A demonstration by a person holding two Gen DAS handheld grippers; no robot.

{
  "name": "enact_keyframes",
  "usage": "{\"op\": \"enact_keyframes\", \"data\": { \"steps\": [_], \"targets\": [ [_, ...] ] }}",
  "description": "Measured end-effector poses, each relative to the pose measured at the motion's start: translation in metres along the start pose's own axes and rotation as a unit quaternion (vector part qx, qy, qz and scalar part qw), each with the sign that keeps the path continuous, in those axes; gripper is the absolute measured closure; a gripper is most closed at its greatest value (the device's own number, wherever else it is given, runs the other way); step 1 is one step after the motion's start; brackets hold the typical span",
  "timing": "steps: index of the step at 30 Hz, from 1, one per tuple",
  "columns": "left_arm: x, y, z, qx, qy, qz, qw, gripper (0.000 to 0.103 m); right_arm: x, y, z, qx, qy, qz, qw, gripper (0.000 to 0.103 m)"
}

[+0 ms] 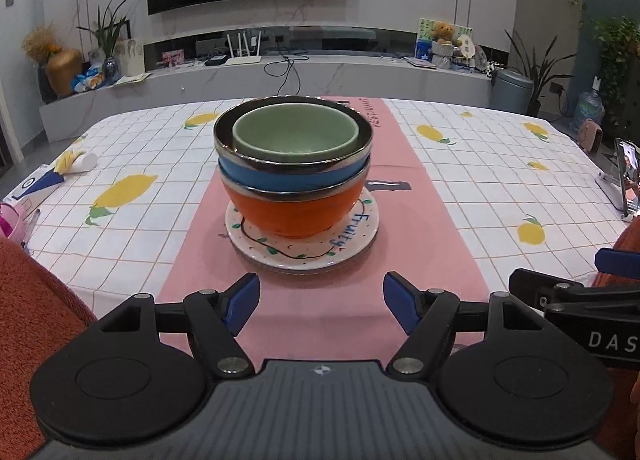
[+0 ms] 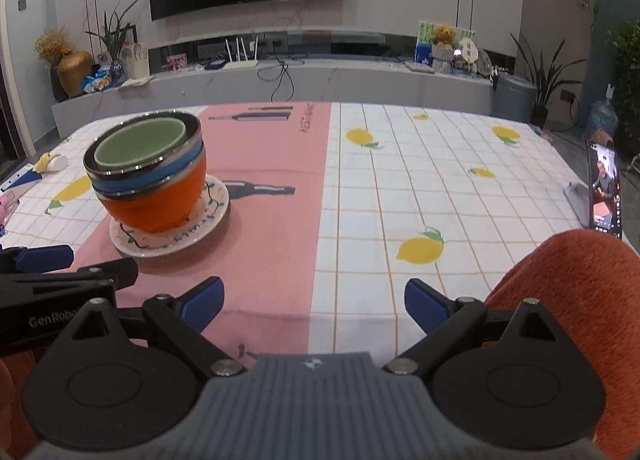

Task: Organize plates and bowls

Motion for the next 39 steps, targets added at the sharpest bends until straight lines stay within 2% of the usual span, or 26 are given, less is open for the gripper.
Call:
{"op": "enact_keyframes", "data": {
  "steps": [39],
  "targets": [
    [-0.0049, 0.003, -0.005, 0.002, -0.007, -0.011, 0.9999, 0.02, 0.0013, -0.0001, -0.0017, -0.012, -0.005, -0.003, 1.0, 0.008]
  ]
}}
Point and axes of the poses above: each gripper's, at about its wrist camera, not at the fingertips, and y roughly against the way its jaws point, z to its left, x to its underside, the point moved 5 cm from there along -y, roughly the way its jaws point
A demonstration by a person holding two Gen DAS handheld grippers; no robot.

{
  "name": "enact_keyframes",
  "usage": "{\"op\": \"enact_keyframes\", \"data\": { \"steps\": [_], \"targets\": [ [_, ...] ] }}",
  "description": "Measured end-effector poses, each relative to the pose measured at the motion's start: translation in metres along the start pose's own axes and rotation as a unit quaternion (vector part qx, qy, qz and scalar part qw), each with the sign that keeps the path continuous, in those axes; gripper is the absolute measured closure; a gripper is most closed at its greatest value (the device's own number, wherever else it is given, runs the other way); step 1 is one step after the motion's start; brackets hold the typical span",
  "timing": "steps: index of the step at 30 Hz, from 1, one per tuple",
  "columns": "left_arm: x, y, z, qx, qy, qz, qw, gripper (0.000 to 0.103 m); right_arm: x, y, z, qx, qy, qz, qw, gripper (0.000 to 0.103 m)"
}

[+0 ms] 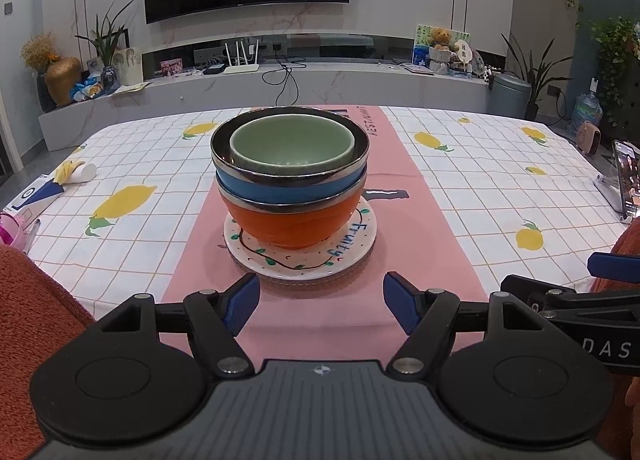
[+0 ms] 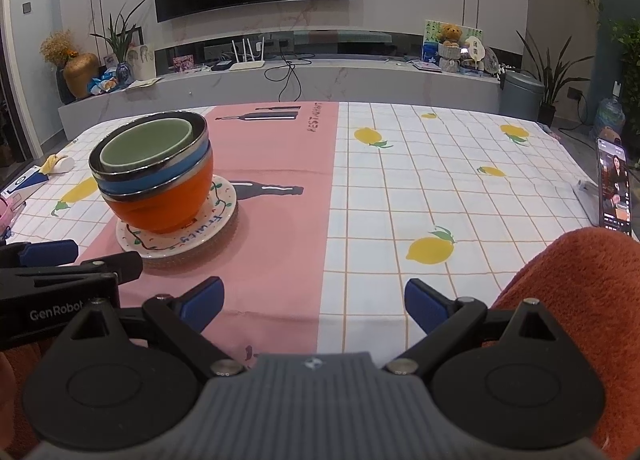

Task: Organize plates and bowls

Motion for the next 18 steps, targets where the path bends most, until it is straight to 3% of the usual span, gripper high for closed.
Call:
{"op": "enact_keyframes", "data": {
  "steps": [18],
  "targets": [
    [-0.0006, 0.0003, 0.0024, 0.004, 0.009, 0.003, 0.9999, 0.02, 0.0003, -0.0022, 0.001, -0.003, 0.001, 0.006, 1.0, 0.008]
  ]
}}
Point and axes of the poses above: each gripper's, at about its wrist camera, not at the fingertips, and y roughly against the way its jaws point, z to its left, x to its underside, the point moved 5 cm from there along -y, roughly the way its jaws point
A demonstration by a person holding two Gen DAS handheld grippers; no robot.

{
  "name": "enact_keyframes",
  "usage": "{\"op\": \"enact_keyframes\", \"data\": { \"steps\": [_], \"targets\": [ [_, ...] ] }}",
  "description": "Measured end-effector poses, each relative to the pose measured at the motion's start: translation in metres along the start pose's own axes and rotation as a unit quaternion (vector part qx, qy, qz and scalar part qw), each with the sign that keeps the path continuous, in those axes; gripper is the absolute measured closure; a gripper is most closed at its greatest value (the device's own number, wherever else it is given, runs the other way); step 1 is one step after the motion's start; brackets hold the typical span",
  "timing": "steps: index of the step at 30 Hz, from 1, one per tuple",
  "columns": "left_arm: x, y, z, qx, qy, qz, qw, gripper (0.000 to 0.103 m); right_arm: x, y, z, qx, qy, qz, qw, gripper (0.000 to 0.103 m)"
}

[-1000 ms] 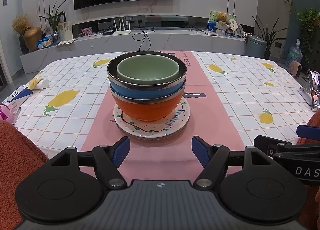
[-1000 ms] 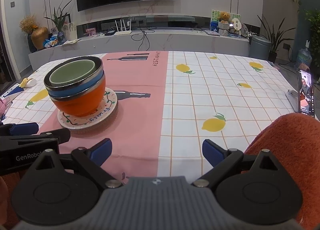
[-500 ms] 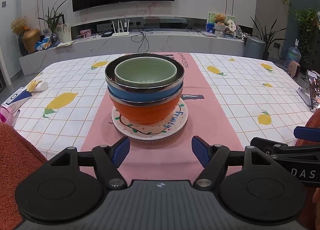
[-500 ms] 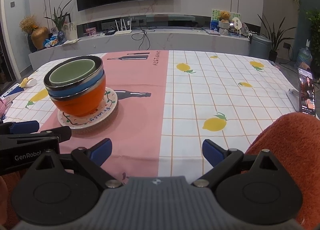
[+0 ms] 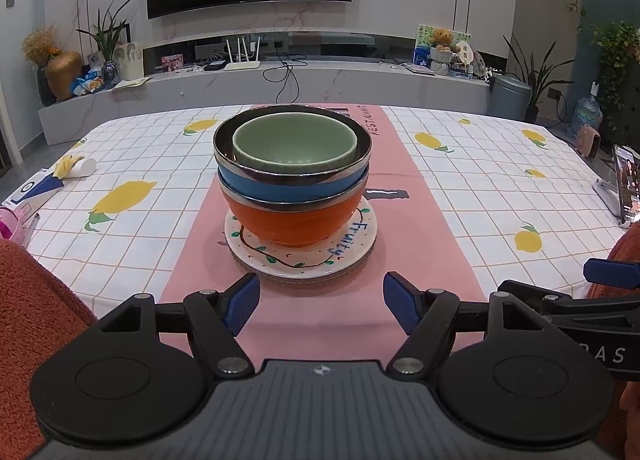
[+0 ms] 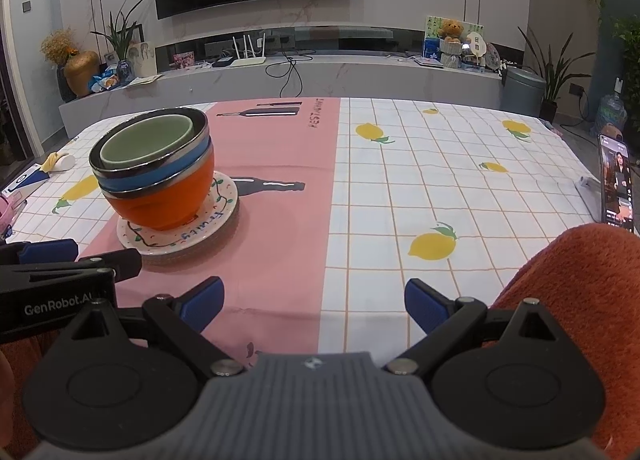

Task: Organize plates and bowls

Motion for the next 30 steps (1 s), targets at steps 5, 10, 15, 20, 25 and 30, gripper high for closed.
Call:
{"op": "enact_keyframes", "data": {
  "steps": [5, 10, 15, 20, 25, 30],
  "targets": [
    [0.0003, -0.0008, 0.0003, 0.003, 0.002, 0.003, 1.0, 0.02, 0.0005, -0.001, 0.0005, -0.002, 0.0, 0.002, 1.0, 0.008],
    [0.0004, -0.0005, 0.0001, 0.002, 0.001, 0.001, 1.0, 0.02, 0.0004, -0.0008, -0.0001, -0.002, -0.001, 0.002, 1.0, 0.008],
    [0.0011, 0.0002, 0.0002, -0.001, 0.0, 0.003, 1.0, 0.02, 0.0005, 0.0007, -0.0008, -0.004, -0.002, -0.002, 1.0, 0.008],
    [0.0015, 0.0004, 0.0019, -0.006, 0.003, 0.008, 0.9999, 0.02, 0.0013, 0.0007, -0.0013, -0.011, -0.006, -0.001, 1.0, 0.008],
    [0.0011, 0.0022, 0.002, -0.009, 0.003, 0.005, 0.9999, 0.02, 0.0014, 0.0002, 0.0, -0.014, -0.005, 0.0, 1.0, 0.008],
    [0.0011, 0.0023, 0.0011, -0.006, 0.002, 0.008, 0.9999, 0.022, 0.0015, 0.0006, -0.0002, -0.013, -0.007, 0.0, 1.0, 0.008]
  ]
}}
Point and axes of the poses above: each gripper's, at about its wrist camera, not at the fingertips, and y roughly against the way its jaws point, z to its left, x to its underside, the point moved 5 cm from there along -y, roughly the way its jaws point
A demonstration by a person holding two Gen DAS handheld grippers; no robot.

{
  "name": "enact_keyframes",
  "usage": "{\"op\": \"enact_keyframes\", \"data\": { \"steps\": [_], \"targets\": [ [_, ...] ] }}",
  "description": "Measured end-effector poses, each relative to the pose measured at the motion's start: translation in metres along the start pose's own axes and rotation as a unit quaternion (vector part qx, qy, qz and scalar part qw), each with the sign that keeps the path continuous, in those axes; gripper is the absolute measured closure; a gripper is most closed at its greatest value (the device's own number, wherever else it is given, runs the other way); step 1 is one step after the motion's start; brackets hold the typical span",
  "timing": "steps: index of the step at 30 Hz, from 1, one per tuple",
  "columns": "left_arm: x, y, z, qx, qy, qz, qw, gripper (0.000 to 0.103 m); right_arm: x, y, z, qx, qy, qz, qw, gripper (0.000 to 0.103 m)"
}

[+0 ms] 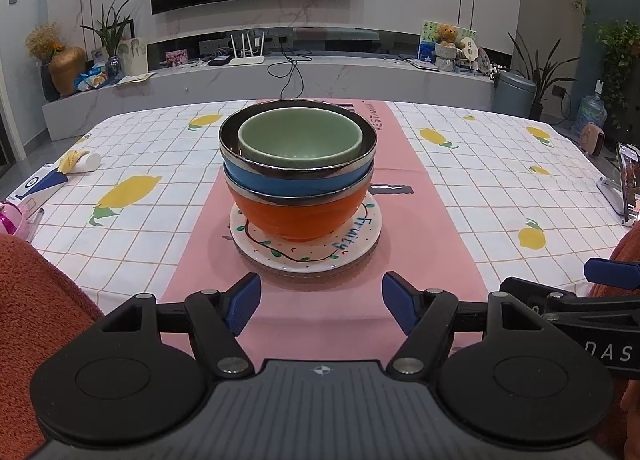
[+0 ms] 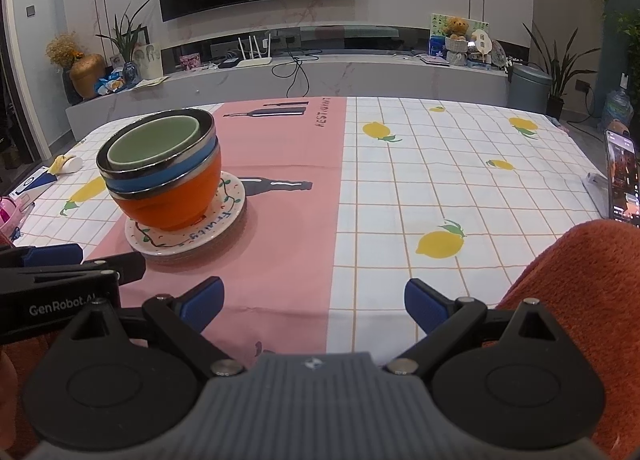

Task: Organize plates and bowls

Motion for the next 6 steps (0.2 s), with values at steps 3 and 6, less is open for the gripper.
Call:
{"op": "enact_keyframes", "data": {
  "steps": [3, 6],
  "targets": [
    [0.0, 0.0001, 0.0006, 0.004, 0.003, -0.001, 1.0, 0.022, 0.0002, -0.0002, 0.0, 0.001, 0.0, 0.001, 1.0, 0.008],
    [-0.0005, 0.0014, 0.0014, 0.004, 0.005, -0.005, 1.0, 0.022, 0.0006, -0.0002, 0.0007, 0.0, 0.001, 0.001, 1.0, 0.008]
  ]
}}
Point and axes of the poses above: each gripper's, at about its wrist camera, not at the fingertips, and y roughly against the way its jaws point, z to its left, x to its underside, the point moved 5 cm from there along -y, roughly the way its jaws point
